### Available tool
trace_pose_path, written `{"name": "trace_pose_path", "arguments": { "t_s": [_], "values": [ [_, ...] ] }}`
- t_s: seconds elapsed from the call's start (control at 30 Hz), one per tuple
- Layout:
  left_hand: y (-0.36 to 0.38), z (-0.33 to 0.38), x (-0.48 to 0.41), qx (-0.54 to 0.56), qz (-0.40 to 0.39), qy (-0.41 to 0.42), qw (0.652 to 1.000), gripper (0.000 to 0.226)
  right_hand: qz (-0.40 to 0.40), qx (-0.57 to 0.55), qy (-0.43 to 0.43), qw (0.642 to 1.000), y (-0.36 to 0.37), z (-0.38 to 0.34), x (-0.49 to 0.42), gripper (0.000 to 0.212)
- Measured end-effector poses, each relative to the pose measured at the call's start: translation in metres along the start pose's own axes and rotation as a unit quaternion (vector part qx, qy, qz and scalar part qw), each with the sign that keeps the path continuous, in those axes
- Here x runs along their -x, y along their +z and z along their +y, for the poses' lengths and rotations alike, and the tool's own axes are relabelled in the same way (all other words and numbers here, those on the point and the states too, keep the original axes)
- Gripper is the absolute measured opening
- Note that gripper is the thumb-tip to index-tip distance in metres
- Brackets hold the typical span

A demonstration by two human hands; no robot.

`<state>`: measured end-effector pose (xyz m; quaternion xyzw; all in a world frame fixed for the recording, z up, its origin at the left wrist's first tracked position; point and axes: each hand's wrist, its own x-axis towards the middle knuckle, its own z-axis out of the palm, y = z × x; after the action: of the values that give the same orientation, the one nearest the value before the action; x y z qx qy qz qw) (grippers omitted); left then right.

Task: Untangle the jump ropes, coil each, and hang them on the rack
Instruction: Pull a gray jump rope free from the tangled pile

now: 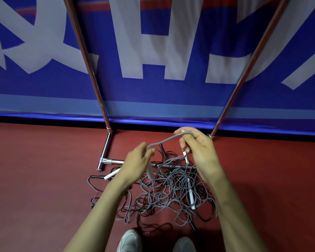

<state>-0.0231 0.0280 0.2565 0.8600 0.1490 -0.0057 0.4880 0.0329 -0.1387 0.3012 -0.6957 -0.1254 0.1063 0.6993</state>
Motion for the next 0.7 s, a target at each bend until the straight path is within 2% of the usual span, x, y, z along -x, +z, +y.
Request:
{"name": "trace_pose_path", "arguments": {
  "t_s": [0.13, 0.2, 0.27, 0.33, 0.4, 0.47, 0.53, 0.63, 0.7],
  "values": [
    [-0.001, -0.003, -0.003, 0.090, 0.102, 0.004, 0.991, 0.033, 0.028, 0.064, 0.003, 0.998, -0.006, 0.008, -0.002, 0.026],
    [-0.003, -0.006, -0.004, 0.096, 0.118, 0.002, 0.988, 0.030, 0.022, 0.094, 0.025, 0.995, -0.009, 0.014, -0.002, 0.022],
    [-0.003, -0.006, -0.004, 0.106, 0.068, -0.028, 0.992, 0.022, 0.018, 0.027, 0.074, 0.997, -0.008, 0.015, -0.001, 0.021],
    [0.000, -0.004, -0.003, 0.138, -0.046, -0.068, 0.987, 0.035, 0.016, -0.070, 0.110, 0.991, -0.004, 0.011, -0.001, 0.021],
    [0.008, -0.004, -0.001, 0.123, -0.140, -0.084, 0.979, 0.041, 0.013, -0.146, 0.123, 0.981, 0.000, 0.007, -0.002, 0.022],
    [0.018, -0.007, 0.002, 0.111, -0.171, -0.068, 0.977, 0.031, 0.011, -0.202, 0.133, 0.970, 0.002, 0.006, -0.002, 0.023],
    [0.025, -0.011, 0.002, 0.102, -0.136, -0.055, 0.984, 0.011, 0.016, -0.220, 0.144, 0.965, 0.001, 0.008, -0.003, 0.023],
    [0.029, -0.022, -0.005, 0.047, -0.039, -0.059, 0.996, 0.025, 0.043, -0.149, 0.154, 0.976, -0.005, 0.019, -0.004, 0.022],
    [0.028, -0.030, -0.009, 0.069, 0.004, -0.092, 0.993, 0.027, 0.050, -0.075, 0.165, 0.982, -0.009, 0.030, -0.005, 0.020]
  ]
}}
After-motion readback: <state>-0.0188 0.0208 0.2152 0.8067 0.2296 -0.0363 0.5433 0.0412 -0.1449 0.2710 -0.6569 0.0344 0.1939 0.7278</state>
